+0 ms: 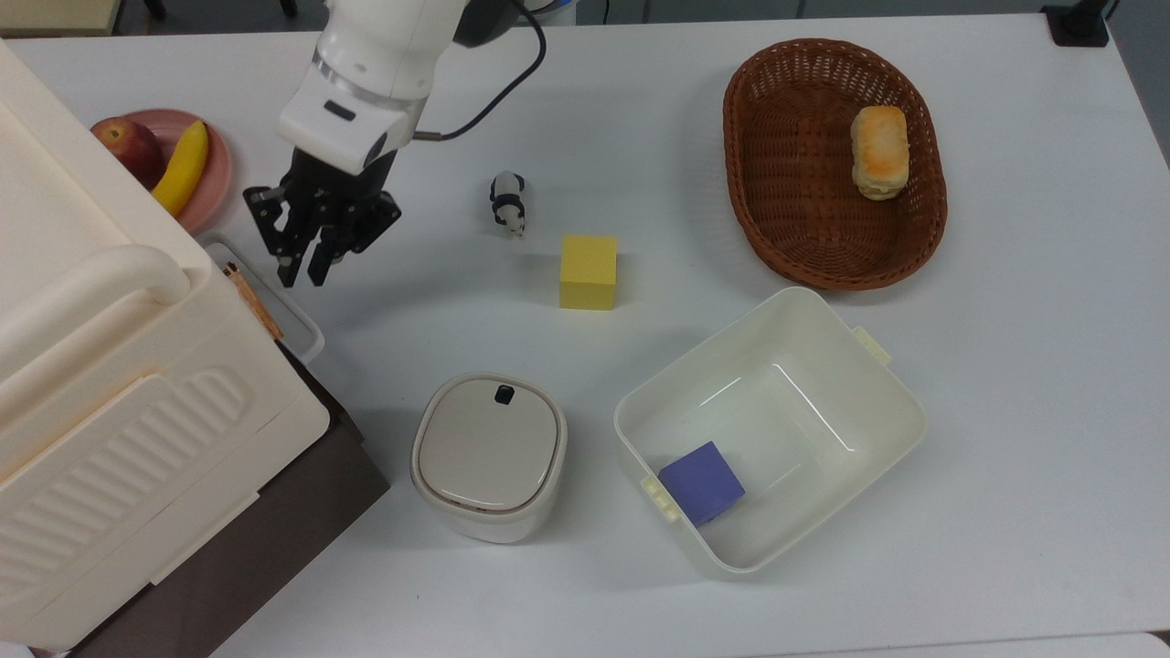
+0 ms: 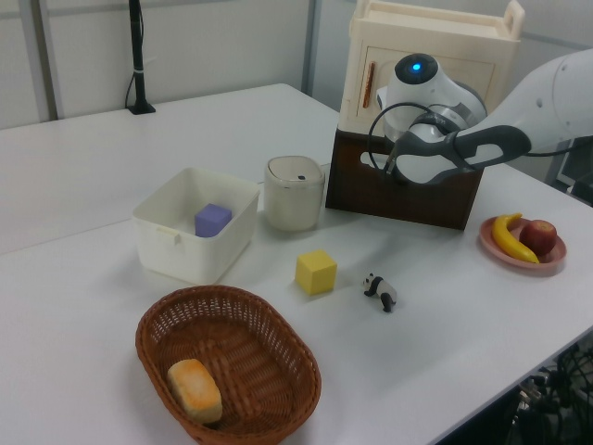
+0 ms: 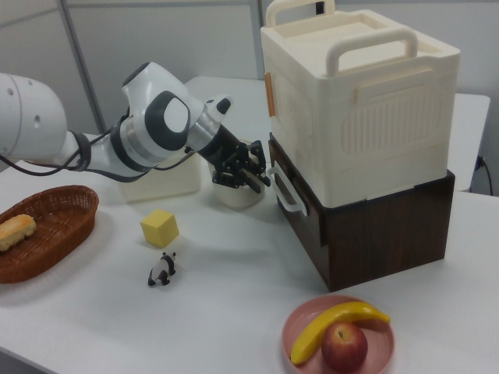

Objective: Slide the drawer open

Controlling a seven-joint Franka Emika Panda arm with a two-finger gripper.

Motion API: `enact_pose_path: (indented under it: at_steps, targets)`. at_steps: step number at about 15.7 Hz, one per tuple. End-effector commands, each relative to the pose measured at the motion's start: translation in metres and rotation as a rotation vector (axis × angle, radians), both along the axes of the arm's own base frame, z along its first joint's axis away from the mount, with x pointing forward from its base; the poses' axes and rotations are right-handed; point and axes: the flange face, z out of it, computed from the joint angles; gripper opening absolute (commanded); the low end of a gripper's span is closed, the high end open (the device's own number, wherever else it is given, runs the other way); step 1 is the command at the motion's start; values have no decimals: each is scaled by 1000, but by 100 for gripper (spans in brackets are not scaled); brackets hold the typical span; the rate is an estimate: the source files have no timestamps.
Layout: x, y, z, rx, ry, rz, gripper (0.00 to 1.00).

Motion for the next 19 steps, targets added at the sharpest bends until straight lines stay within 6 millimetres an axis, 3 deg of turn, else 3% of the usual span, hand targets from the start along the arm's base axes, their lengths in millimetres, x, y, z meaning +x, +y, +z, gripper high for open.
enact_pose_path:
  at_steps: [1,4,7,9,13,17,19]
  targets:
    - [-17,-1,1,8,-7,-12,25]
    - [-16,-18,6,47,-28,-64,25]
    - [-10,-29,28,129,-66,-94,27]
    - [-10,-41,24,123,-49,-84,29]
    - [14,-55,9,112,-45,-96,29]
    - [26,-55,-10,109,-23,-96,29]
    - [27,-43,-13,146,-19,-101,29]
